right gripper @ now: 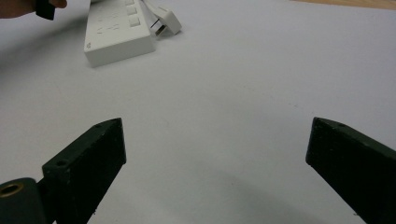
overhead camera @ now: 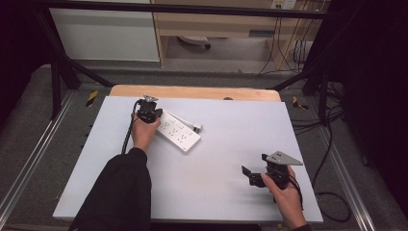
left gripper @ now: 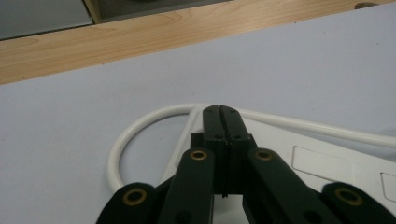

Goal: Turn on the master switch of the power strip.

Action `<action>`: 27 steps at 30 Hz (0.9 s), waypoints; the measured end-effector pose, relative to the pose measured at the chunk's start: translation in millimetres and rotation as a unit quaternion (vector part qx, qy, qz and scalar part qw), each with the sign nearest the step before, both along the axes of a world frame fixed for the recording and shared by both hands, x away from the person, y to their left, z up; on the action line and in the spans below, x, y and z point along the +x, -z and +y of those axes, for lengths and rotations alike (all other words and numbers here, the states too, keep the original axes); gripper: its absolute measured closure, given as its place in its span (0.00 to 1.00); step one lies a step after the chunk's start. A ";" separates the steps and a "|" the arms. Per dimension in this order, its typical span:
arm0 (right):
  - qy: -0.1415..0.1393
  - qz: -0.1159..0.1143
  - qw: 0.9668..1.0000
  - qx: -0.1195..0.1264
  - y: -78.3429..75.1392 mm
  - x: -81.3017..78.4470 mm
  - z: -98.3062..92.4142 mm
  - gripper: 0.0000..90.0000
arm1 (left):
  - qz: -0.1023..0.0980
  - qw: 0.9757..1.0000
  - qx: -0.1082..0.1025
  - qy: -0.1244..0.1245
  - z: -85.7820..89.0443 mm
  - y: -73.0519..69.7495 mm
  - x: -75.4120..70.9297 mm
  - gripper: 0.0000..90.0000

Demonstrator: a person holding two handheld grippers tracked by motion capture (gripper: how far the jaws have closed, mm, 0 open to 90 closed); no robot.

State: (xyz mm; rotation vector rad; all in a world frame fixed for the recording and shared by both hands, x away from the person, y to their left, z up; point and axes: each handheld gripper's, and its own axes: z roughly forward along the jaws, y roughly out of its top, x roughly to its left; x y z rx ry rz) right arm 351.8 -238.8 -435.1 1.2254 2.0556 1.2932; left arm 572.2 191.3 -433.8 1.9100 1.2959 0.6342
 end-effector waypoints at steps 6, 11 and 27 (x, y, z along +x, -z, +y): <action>0.000 0.000 1.000 0.000 0.0 -0.1 0.1 0.06 | 0.003 1.000 -0.005 -0.003 0.2 -0.1 0.1 1.00; 0.002 -0.001 1.000 0.001 -0.1 -0.4 -0.6 0.06 | 0.005 1.000 -0.007 -0.002 1.1 0.1 0.2 1.00; 0.000 0.002 1.000 -0.001 0.1 -0.3 -0.3 0.06 | 0.007 1.000 -0.010 -0.002 1.6 0.4 0.7 1.00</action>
